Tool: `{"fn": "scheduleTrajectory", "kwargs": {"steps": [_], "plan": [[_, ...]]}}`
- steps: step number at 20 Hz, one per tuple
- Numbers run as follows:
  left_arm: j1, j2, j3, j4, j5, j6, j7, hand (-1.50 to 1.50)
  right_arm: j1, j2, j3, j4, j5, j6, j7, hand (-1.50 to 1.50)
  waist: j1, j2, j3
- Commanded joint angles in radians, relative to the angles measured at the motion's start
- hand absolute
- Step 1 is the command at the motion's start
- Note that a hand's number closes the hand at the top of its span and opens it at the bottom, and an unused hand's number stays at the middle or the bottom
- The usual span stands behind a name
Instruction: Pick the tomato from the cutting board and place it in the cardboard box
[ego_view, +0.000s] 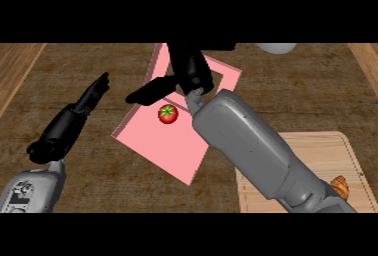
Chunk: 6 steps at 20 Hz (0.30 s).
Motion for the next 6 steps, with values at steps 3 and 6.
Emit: {"fn": "scheduleTrajectory", "kwargs": {"steps": [3,6], "plan": [[0.039,-0.011,-0.006,-0.035,-0.004,0.004,-0.009,0.0,0.119,0.0,-0.131,-0.01,-0.135,-0.152,-0.156,-1.5,-0.002,-0.003,-0.002],[0.006,-0.008,0.006,0.032,-0.019,0.001,-0.025,0.0,0.157,0.0,-0.135,0.036,-0.154,-0.172,-0.281,-1.5,-0.012,-0.003,-0.003]]}}
